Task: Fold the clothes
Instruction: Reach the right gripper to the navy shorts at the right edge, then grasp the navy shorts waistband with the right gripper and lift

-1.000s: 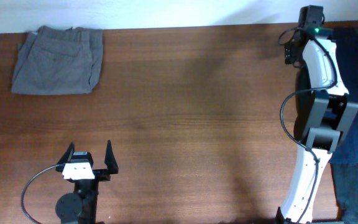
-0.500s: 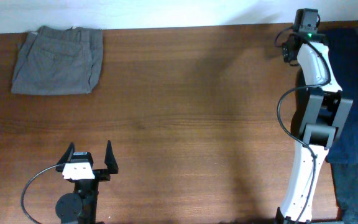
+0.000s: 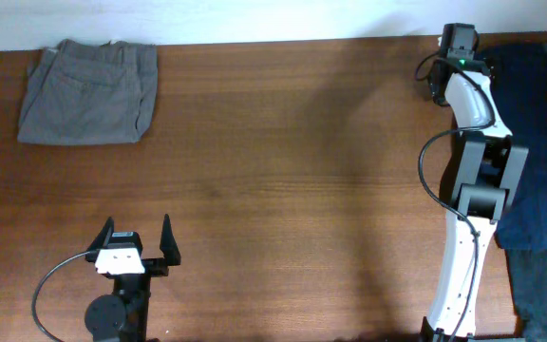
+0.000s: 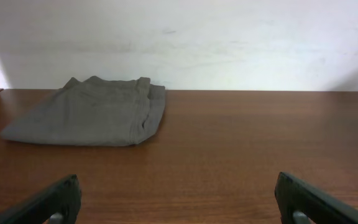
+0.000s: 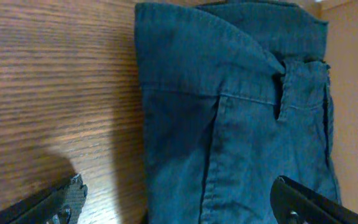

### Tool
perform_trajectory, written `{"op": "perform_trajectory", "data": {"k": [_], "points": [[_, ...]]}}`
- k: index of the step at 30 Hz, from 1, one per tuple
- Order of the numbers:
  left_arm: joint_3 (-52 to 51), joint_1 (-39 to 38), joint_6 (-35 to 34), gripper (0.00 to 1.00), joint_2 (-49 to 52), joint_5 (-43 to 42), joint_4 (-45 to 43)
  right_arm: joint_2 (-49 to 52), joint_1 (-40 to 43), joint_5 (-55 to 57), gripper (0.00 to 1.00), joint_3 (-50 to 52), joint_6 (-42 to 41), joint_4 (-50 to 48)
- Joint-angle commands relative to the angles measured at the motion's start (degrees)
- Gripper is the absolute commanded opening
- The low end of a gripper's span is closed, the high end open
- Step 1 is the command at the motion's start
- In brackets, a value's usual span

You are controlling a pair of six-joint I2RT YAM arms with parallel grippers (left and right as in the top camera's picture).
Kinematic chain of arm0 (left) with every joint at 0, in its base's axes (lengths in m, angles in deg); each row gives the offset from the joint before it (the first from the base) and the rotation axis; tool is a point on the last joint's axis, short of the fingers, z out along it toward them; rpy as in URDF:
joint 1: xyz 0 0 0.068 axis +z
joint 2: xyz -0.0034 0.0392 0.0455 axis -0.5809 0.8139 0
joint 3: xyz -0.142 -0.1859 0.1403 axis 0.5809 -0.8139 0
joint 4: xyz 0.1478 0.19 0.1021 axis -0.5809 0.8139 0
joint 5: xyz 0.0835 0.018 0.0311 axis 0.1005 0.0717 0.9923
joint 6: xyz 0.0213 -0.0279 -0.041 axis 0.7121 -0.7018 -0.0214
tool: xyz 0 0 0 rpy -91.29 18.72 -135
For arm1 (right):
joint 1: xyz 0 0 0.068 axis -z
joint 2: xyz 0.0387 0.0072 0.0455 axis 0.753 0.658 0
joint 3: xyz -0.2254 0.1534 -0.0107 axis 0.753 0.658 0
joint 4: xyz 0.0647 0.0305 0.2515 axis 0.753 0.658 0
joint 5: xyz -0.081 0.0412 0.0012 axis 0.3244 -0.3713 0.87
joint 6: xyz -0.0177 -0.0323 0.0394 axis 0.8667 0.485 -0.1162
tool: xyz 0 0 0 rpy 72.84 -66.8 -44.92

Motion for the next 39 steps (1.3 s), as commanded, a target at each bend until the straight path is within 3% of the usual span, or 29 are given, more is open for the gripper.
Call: {"op": "perform_trajectory", "data": {"k": [1, 4, 7, 11, 14, 26, 30, 39], "points": [[-0.3, -0.2, 0.2, 0.99, -0.3, -0.6, 0.1, 1.1, -0.2, 2.6, 0.99, -1.2, 0.6, -0.9], [-0.3, -0.2, 0.2, 0.99, -0.3, -0.7, 0.0, 1.3, 0.0, 2.6, 1.0, -1.2, 0.6, -1.1], [-0.3, -0.2, 0.2, 0.99, -0.3, -0.6, 0.1, 1.7, 0.5, 2.6, 0.93, -1.2, 0.6, -1.0], [-0.3, -0.2, 0.2, 0.99, -0.3, -0.6, 0.1, 2.3, 1.0, 2.9, 0.75, -1.2, 0.6, -0.6], [-0.3, -0.2, 0.3, 0.99, -0.3, -0.6, 0.1, 2.3, 1.0, 3.1, 0.53, -1.2, 0.4, -1.1], [-0.3, -0.2, 0.2, 0.99, -0.3, -0.6, 0.1, 2.3, 0.9, 4.7, 0.19, -1.2, -0.3, -3.0], [-0.3, -0.2, 0.2, 0.99, -0.3, -0.6, 0.1, 2.3, 0.9, 5.7, 0.13, -1.3, -1.9, -3.4], [-0.3, -0.2, 0.2, 0.99, -0.3, -0.7, 0.1, 1.6, 0.2, 7.1, 0.13, -1.7, -4.2, -3.6]]}}
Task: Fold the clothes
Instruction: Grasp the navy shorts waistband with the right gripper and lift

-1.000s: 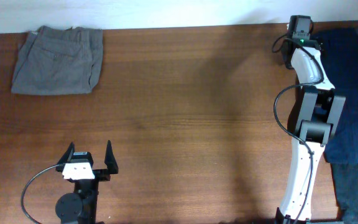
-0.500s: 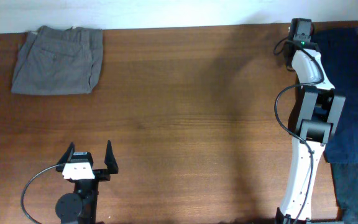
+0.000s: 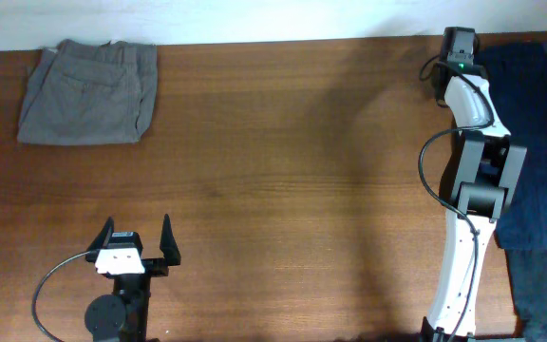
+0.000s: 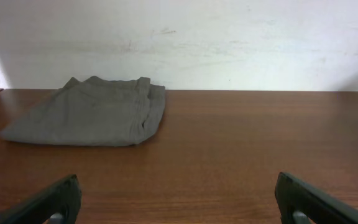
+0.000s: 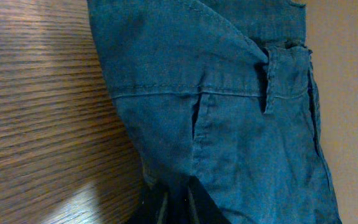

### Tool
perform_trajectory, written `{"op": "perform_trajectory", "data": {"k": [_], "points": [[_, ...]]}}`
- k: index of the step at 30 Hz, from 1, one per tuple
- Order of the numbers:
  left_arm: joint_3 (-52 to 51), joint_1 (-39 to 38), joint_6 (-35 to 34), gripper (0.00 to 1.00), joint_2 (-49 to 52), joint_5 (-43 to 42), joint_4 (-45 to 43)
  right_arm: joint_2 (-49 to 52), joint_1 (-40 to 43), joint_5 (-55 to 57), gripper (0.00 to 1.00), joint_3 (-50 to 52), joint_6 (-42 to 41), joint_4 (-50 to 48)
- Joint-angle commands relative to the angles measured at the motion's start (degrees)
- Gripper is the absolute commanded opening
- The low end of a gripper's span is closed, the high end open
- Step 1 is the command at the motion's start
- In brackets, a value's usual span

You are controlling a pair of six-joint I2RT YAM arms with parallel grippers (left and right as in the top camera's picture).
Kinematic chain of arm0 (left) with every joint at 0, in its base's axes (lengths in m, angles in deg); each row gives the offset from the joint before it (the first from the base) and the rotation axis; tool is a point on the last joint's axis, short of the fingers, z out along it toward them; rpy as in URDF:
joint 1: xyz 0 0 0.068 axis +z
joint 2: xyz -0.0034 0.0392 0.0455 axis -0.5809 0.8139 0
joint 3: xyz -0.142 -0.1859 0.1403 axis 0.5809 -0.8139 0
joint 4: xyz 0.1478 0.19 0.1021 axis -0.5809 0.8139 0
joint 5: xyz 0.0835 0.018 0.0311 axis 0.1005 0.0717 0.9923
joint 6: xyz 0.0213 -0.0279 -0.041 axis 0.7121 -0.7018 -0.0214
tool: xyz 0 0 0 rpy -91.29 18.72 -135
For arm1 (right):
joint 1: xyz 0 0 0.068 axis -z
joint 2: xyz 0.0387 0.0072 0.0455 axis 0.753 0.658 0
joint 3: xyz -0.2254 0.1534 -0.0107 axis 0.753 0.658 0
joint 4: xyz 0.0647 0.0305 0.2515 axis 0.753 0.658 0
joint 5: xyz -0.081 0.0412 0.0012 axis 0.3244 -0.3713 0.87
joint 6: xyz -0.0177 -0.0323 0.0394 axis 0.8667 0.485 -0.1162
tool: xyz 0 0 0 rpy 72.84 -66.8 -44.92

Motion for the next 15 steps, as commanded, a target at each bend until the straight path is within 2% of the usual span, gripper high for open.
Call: {"op": "perform_trajectory", "data": {"k": [1, 12, 13, 15], "points": [[-0.3, -0.2, 0.2, 0.99, -0.3, -0.6, 0.0, -0.3, -0.7, 2.6, 0.13, -2.0, -1.7, -0.4], [-0.3, -0.2, 0.2, 0.99, -0.3, -0.6, 0.1, -0.7, -2.2, 2.5, 0.14, -4.2, -1.7, 0.3], [-0.3, -0.2, 0.2, 0.99, -0.3, -0.6, 0.0, -0.7, -2.2, 2.6, 0.26, -4.2, -1.7, 0.5], [-0.3, -0.2, 0.2, 0.99, -0.3, -0.7, 0.1, -0.7, -2.2, 2.6, 0.25, -4.2, -1.6, 0.8]]}}
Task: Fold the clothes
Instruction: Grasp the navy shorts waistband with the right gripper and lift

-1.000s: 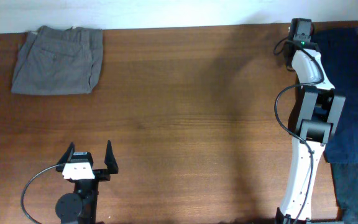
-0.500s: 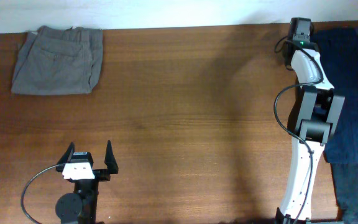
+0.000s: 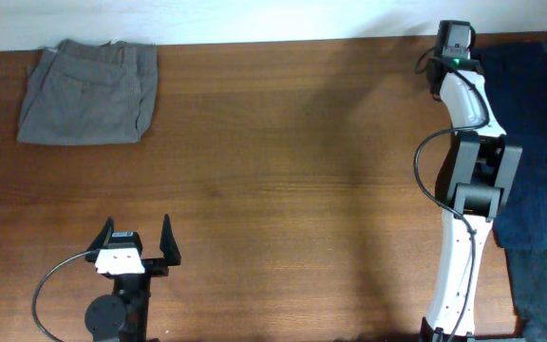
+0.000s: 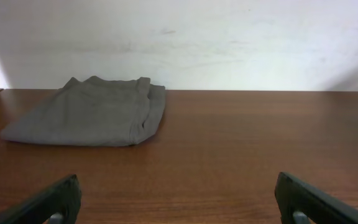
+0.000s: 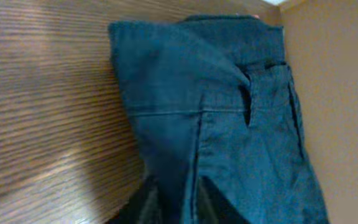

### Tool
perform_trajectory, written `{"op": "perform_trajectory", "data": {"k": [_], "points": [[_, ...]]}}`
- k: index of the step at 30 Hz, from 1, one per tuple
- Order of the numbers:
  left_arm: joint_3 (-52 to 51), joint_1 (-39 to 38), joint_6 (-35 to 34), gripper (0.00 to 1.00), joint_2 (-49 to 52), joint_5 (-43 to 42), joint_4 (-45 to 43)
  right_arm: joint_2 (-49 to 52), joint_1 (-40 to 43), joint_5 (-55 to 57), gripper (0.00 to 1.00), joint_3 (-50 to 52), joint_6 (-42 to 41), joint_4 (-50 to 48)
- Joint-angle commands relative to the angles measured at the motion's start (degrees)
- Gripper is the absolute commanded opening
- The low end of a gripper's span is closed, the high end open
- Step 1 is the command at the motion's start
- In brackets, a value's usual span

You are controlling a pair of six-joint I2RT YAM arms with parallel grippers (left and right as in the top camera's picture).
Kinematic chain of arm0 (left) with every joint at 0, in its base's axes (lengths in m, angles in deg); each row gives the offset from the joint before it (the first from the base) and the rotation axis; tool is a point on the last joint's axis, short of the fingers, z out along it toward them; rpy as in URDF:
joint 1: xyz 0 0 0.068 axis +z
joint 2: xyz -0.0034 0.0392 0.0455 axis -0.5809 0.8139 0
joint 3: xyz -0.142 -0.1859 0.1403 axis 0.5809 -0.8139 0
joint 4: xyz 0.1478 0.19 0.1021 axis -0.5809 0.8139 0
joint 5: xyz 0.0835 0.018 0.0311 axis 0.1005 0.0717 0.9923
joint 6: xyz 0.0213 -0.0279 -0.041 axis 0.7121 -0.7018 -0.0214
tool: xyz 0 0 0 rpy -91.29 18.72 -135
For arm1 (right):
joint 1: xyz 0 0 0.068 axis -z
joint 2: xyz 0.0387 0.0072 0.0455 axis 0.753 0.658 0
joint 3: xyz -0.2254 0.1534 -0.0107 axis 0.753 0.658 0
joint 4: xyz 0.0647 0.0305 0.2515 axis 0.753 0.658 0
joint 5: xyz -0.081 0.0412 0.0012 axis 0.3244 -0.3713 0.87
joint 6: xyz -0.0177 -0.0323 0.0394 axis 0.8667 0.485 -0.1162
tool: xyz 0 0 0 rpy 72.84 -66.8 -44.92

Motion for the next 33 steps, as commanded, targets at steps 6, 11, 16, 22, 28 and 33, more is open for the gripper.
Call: {"op": "perform_trajectory", "data": {"k": [6, 11, 16, 22, 28, 33], "points": [[-0.3, -0.2, 0.2, 0.99, -0.3, -0.6, 0.0, -0.7, -0.5, 1.1, 0.09, -1.6, -0.8, 1.1], [-0.3, -0.2, 0.2, 0.99, -0.3, -0.6, 0.1, -0.7, -0.5, 1.1, 0.06, -1.6, -0.8, 1.2], [-0.3, -0.2, 0.2, 0.99, -0.3, -0.6, 0.1, -0.8, -1.0, 1.2, 0.04, -1.6, -1.0, 1.3], [-0.3, -0.2, 0.2, 0.99, -0.3, -0.6, 0.0, -1.9, -2.8, 1.1, 0.04, -1.6, -3.4, 0.6], [-0.3, -0.2, 0.2, 0.99, -0.3, -0.6, 0.1, -3.0, -5.4, 1.1, 0.04, -3.0, -3.4, 0.5], [-0.3, -0.2, 0.2, 0.99, -0.3, -0.6, 0.0, -5.2, -8.4, 0.9, 0.04, -4.2, -6.8, 0.4]]}}
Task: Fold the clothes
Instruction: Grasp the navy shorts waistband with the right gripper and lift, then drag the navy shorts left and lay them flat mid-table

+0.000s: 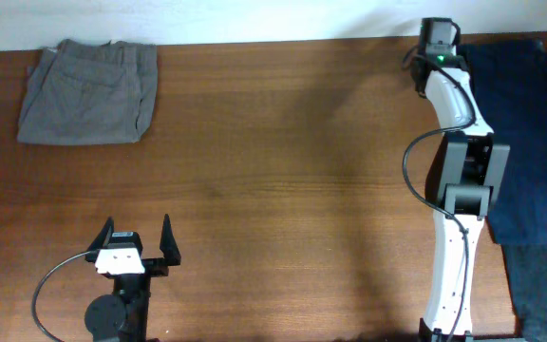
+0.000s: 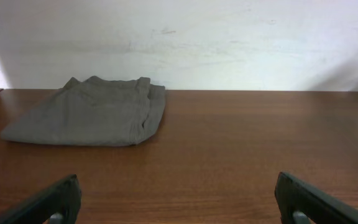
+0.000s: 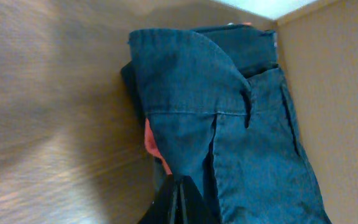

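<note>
Dark blue denim clothes point(image 1: 530, 133) lie over the table's right end. My right gripper point(image 1: 435, 36) is at the far right corner, shut on their front edge point(image 3: 185, 130); its fingers point(image 3: 180, 190) are pressed together on the cloth. A pink-red layer point(image 3: 151, 142) peeks out under the lifted edge. A folded grey garment point(image 1: 88, 90) lies at the far left, also in the left wrist view point(image 2: 92, 118). My left gripper point(image 1: 133, 249) stands open and empty near the front left, its fingers point(image 2: 58, 200) wide apart.
A brown wooden table point(image 1: 283, 190) runs to a white wall point(image 2: 185, 43) at the back. A red cloth shows at the right edge near the front. Beige ground point(image 3: 334, 93) lies beyond the table's right end.
My right gripper, still shut on the denim edge, has shifted left along the far edge. The cloth is lifted more and a pink-red layer now shows beneath. The left arm is unchanged.
My right gripper first hung open over the denim's edge at the far right. It was then shut on that edge, then holding it slightly left, and now holds it further left and raised. The left gripper stayed open and still throughout.
</note>
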### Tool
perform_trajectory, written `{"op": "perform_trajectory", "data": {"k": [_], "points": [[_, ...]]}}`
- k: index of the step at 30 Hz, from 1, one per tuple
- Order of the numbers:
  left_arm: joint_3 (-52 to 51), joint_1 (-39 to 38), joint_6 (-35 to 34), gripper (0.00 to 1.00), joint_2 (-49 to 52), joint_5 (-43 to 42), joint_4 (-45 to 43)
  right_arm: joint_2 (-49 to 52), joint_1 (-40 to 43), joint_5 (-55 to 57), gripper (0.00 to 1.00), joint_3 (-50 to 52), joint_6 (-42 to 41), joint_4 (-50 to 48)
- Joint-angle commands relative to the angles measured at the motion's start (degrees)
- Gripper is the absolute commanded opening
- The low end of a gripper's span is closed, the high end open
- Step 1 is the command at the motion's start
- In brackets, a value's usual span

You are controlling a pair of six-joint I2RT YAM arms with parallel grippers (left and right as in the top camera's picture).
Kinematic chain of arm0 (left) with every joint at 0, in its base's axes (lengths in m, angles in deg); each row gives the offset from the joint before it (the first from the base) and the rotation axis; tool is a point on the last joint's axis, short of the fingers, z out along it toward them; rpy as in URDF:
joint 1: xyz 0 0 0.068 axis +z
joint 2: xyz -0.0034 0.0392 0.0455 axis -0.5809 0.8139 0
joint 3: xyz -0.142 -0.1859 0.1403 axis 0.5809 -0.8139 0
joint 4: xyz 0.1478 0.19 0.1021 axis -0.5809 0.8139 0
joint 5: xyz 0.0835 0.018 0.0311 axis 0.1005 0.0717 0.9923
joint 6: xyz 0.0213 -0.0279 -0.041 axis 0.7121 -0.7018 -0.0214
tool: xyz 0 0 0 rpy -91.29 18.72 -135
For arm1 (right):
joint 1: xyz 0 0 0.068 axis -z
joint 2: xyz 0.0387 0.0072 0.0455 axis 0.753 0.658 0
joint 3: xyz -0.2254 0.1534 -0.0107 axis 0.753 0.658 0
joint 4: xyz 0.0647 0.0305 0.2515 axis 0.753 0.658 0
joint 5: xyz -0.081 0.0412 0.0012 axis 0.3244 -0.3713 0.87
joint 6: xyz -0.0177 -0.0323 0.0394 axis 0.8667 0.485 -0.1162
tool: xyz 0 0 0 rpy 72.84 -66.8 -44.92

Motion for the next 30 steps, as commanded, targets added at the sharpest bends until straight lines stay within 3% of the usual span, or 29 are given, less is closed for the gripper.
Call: {"op": "perform_trajectory", "data": {"k": [1, 19, 26, 30], "points": [[-0.3, -0.2, 0.2, 0.99, -0.3, -0.7, 0.1, -5.5, -4.8, -1.4, 0.04, -2.8, -3.3, -0.7], [-0.3, -0.2, 0.2, 0.99, -0.3, -0.6, 0.1, -9.6, -10.1, 6.1, 0.04, -2.8, -3.2, -1.7], [-0.3, -0.2, 0.2, 0.99, -0.3, -0.6, 0.1, -11.3, -16.3, -3.8, 0.04, -2.8, -3.5, 2.2], [-0.3, -0.2, 0.2, 0.99, -0.3, -0.7, 0.1, -11.3, -20.7, -10.1, 0.04, -2.8, -10.5, 6.8]]}}
